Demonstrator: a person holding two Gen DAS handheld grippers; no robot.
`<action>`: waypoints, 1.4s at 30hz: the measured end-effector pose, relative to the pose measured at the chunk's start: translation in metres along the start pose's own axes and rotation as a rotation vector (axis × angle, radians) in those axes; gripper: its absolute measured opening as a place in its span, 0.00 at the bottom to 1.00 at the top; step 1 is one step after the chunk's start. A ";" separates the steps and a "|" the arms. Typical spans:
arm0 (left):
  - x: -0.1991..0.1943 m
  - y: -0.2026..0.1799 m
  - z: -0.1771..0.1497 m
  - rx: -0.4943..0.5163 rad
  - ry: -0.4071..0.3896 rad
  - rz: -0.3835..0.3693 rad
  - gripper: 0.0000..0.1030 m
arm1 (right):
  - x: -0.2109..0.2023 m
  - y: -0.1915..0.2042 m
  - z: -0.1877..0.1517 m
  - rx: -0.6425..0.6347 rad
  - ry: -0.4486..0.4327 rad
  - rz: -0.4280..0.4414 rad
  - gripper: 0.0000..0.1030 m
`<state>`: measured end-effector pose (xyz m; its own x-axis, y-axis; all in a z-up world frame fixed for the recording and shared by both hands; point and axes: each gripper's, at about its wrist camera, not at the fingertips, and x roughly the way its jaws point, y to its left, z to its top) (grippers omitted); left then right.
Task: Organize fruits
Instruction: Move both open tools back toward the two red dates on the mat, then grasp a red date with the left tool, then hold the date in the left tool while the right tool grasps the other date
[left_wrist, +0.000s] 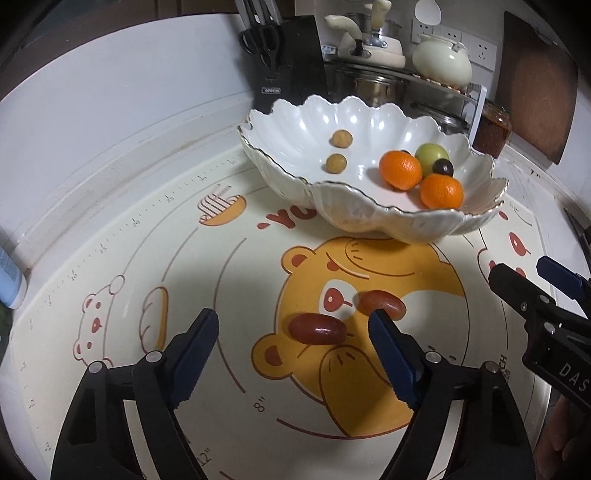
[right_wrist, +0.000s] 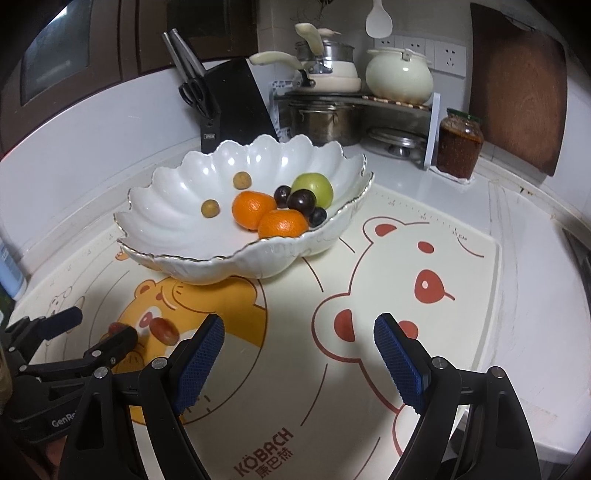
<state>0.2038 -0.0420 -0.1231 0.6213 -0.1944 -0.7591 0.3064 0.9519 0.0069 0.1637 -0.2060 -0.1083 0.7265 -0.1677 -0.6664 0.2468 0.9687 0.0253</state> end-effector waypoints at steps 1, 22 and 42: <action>0.002 -0.001 -0.001 0.003 0.006 -0.003 0.75 | 0.001 -0.001 0.000 0.003 0.003 0.002 0.81; 0.002 -0.001 -0.002 0.013 0.003 -0.018 0.32 | 0.004 0.001 0.000 0.005 0.009 0.021 0.82; -0.018 0.074 -0.017 -0.091 0.002 0.092 0.32 | 0.020 0.082 -0.004 -0.133 0.057 0.131 0.81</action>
<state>0.2030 0.0362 -0.1198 0.6424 -0.1052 -0.7591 0.1817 0.9832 0.0176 0.1960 -0.1293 -0.1228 0.7086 -0.0319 -0.7049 0.0633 0.9978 0.0185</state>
